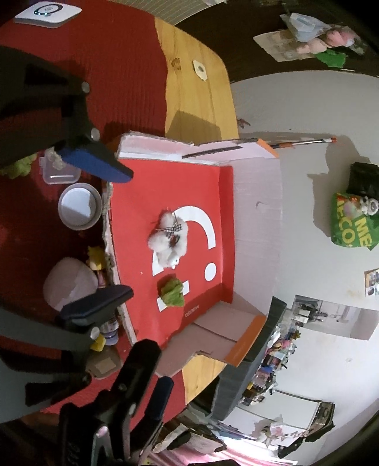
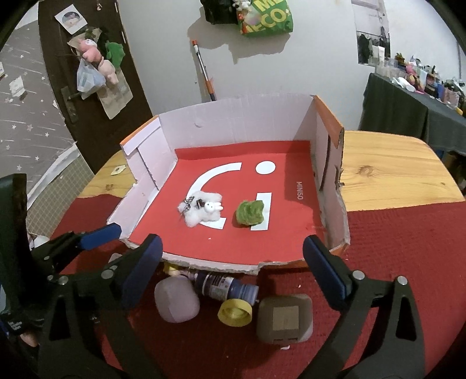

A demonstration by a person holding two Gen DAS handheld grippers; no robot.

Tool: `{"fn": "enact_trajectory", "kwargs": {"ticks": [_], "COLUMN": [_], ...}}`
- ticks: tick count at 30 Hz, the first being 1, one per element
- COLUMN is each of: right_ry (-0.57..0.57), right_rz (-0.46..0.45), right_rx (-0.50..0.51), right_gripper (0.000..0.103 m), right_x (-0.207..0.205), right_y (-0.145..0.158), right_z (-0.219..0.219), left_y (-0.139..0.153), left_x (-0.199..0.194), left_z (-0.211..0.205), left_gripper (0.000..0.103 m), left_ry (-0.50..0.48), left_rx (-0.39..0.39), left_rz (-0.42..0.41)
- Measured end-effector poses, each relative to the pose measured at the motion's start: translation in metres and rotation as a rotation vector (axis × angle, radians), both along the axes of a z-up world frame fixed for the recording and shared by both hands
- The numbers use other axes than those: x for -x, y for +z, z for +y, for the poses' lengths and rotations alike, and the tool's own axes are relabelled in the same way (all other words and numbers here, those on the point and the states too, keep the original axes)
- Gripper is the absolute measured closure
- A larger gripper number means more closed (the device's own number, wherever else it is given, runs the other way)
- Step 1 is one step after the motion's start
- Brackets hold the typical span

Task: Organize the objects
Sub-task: 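Withdraw both open tools from the box back toward the remaining items, then grasp the grey square case with the right tool while the left tool grasps the pink egg case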

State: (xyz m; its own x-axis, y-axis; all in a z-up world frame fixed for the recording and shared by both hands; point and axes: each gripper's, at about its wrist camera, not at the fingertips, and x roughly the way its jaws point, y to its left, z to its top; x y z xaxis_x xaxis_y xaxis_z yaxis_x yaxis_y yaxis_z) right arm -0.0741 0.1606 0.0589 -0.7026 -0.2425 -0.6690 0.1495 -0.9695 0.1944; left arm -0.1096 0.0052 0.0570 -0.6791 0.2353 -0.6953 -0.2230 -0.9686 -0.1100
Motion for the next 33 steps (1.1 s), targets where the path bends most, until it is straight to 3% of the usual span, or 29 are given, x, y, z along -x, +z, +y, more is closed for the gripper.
{"fn": "enact_trajectory", "kwargs": {"ticks": [11,27,33], "right_ry": [-0.012,-0.008,0.0], "right_rz": [0.028,0.028,0.031], "right_rx": [0.008,0.002,-0.047], "right_gripper": [0.0,0.0,0.0], "right_x": [-0.021,-0.051,-0.061], "right_y": [0.005,0.0,-0.006], "right_z": [0.003,0.002,-0.003], "left_y": [0.004,-0.005,-0.01], "left_x": [-0.019,-0.039,-0.051], "left_z": [-0.006,-0.012,-0.01], "left_gripper": [0.002,0.001,0.003], "left_ry": [0.03,0.032,0.011], "left_rx": [0.004,0.017,0.01], "left_rz": [0.022,0.008,0.006]}}
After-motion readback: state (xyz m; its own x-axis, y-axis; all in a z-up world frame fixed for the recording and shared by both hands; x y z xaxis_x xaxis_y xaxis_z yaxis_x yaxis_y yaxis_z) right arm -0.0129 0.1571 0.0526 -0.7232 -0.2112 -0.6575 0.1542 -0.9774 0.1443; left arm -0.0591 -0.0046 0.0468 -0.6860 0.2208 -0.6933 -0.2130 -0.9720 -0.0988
